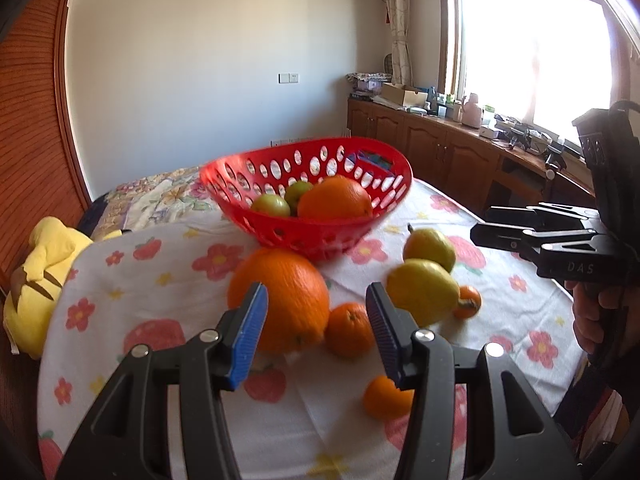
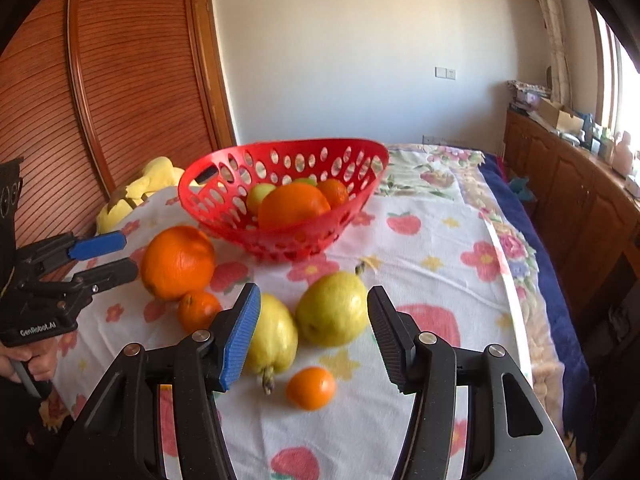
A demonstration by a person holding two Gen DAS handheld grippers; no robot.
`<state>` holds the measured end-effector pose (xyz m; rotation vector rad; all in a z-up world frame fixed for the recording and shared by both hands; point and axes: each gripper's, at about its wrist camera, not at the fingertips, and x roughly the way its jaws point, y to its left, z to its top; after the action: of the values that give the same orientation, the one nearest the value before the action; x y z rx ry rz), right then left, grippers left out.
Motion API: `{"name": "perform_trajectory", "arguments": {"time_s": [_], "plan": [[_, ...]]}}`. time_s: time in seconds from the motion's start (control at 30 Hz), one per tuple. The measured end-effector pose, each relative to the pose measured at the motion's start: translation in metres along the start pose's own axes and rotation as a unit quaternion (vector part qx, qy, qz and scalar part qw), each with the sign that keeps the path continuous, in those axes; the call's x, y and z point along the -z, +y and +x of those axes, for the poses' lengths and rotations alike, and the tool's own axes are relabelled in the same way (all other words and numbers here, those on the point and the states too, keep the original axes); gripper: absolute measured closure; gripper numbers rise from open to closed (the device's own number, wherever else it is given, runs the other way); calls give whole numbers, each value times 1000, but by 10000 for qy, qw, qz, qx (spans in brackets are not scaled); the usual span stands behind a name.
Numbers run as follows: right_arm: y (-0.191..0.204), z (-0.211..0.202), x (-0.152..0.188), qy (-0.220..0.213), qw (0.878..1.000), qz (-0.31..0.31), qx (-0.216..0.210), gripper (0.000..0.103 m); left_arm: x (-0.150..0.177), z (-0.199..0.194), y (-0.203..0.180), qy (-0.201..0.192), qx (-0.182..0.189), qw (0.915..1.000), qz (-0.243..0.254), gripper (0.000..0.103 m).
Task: Organize fruits
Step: 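Move both tools back from the basket toward the small oranges on the cloth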
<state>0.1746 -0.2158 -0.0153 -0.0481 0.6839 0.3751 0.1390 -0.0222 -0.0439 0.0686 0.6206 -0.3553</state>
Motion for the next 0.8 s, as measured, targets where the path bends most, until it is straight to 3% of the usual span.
{"name": "perform_trajectory", "arguments": {"time_s": [0.4,0.8], "plan": [[5,2,33,154,9997,155,-82,46,35,8,-10,162,65,9997,-161,52],[7,13,50,353,9989,284,-131,46,50,17,-19,199,160,9996,-144,52]]}}
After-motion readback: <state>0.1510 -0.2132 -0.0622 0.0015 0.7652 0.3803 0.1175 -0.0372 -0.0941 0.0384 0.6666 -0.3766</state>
